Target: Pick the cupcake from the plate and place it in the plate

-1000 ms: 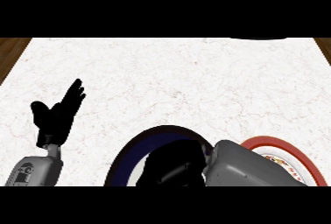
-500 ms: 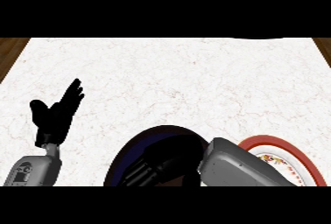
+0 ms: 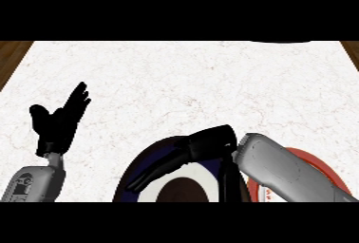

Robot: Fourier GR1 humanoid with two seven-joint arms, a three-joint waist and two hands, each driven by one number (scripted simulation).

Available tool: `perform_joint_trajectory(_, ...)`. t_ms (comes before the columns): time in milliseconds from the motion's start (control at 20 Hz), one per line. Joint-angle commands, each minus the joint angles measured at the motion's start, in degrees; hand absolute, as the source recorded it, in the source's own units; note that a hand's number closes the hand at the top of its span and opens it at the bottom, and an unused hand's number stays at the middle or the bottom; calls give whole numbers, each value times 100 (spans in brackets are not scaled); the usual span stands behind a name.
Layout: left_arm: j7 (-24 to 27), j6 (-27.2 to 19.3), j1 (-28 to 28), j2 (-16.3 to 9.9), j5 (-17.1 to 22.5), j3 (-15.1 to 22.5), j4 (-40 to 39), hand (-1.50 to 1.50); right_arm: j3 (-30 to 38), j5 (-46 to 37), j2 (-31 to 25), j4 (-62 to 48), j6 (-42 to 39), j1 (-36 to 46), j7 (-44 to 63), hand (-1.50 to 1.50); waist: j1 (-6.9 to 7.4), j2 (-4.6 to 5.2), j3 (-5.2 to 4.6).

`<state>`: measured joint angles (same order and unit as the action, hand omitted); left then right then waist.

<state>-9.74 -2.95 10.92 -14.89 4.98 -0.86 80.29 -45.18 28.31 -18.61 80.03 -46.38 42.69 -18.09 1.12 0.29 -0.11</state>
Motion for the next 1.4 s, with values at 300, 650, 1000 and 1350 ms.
perform_joint_trajectory(300, 169, 72, -220, 51, -17, -14, 145, 0, 417, 1555, 256, -1455, -1855, 819, 530, -150, 37, 2, 11)
perform_joint_trajectory(650, -255, -29, 212, 97, -94, 9, 114, 0, 890, 739, 1081, -2494, -1934, 1090, 328, -150, 85, 36, 19)
perform_joint_trajectory(1000, 287, 218, -73, -6, -30, -165, -178, 0, 1389, 357, 900, -2899, -2365, 1285, 185, -150, 102, 60, 15)
perform_joint_trajectory(1350, 31, 137, -36, 197, -152, 93, 16, 0, 1491, -410, 1091, -3051, -2251, 1369, -111, -150, 178, 81, 23)
